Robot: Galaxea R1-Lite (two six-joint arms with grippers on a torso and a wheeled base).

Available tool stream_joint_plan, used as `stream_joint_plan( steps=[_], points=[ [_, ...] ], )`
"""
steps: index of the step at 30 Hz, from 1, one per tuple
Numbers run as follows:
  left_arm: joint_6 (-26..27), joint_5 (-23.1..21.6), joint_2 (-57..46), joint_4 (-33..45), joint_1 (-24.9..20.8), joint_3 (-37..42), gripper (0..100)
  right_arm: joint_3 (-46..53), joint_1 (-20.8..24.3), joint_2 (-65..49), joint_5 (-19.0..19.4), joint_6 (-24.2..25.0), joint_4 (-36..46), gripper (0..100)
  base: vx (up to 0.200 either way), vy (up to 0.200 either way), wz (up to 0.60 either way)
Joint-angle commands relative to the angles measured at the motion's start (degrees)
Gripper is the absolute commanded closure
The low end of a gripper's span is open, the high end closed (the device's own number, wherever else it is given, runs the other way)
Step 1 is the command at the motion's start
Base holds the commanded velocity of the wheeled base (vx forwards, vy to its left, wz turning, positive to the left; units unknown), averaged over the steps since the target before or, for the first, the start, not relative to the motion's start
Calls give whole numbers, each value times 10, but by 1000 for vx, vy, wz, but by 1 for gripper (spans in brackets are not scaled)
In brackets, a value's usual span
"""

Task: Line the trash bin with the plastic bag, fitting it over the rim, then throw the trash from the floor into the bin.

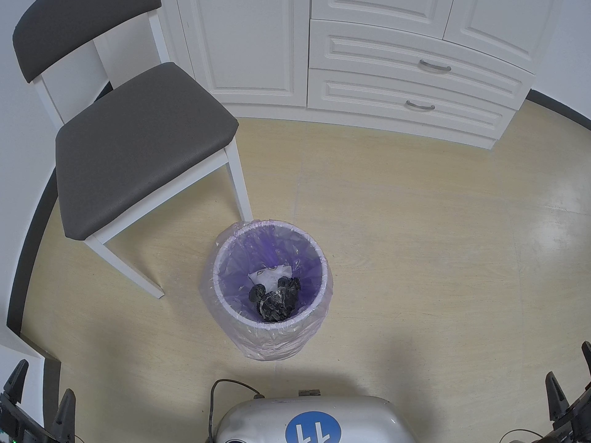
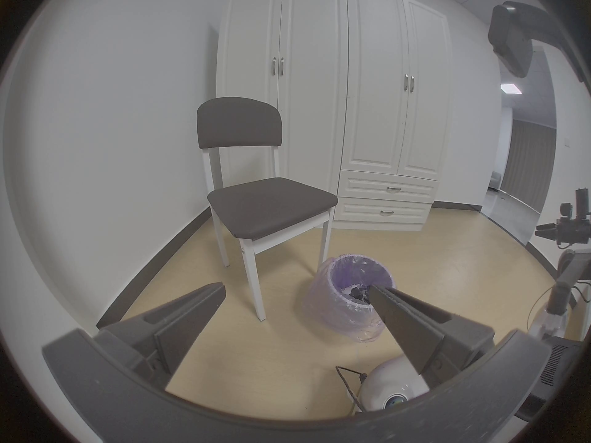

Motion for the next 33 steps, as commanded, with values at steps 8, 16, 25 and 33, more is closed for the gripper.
stream_joint_plan(
  steps=[8, 16, 25, 33],
  points=[
    [0, 2, -7, 0, 0, 10, 0, 10, -1, -7, -9, -3, 14, 0, 0, 0, 0],
    [4, 2, -7, 2, 0, 10, 0, 8, 0, -7, -51, 35, 41, 0, 0, 0, 0],
    [-7, 2, -7, 2, 0, 10, 0, 9, 0, -7, -50, 35, 39, 0, 0, 0, 0],
    [-27, 3, -7, -1, 0, 10, 0, 10, 0, -7, -51, 35, 39, 0, 0, 0, 0]
  ],
)
